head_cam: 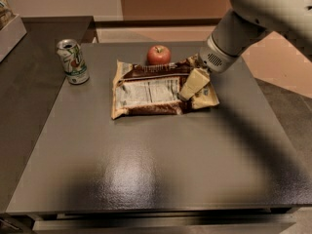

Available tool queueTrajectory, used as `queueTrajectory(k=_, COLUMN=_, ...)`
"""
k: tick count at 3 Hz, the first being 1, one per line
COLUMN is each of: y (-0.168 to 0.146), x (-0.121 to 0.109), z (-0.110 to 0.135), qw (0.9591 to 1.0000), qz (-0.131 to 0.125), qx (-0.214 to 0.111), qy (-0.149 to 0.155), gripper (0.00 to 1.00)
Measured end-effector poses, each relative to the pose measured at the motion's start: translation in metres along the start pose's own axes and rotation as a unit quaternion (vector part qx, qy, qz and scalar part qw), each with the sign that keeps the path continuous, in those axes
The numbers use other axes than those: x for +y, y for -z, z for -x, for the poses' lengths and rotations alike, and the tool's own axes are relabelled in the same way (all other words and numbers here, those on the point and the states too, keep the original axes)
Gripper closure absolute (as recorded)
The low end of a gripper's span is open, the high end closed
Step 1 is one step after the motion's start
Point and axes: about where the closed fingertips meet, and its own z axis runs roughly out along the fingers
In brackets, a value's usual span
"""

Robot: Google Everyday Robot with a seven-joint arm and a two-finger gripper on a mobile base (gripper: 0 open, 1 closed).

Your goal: Pick brown chip bag

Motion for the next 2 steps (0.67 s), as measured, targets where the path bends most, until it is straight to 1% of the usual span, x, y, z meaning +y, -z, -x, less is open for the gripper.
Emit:
queueTrajectory(k=1, y=0.005, x=-0.002, z=-0.002, qw=1.0000, qz=-0.006, qx=-0.005, qy=-0.001, gripper=0.65)
queueTrajectory(k=2, y=0.018, x=-0.004, z=-0.001, qw=0.9999, qz=-0.013, qx=-0.009, qy=0.004, gripper=0.88)
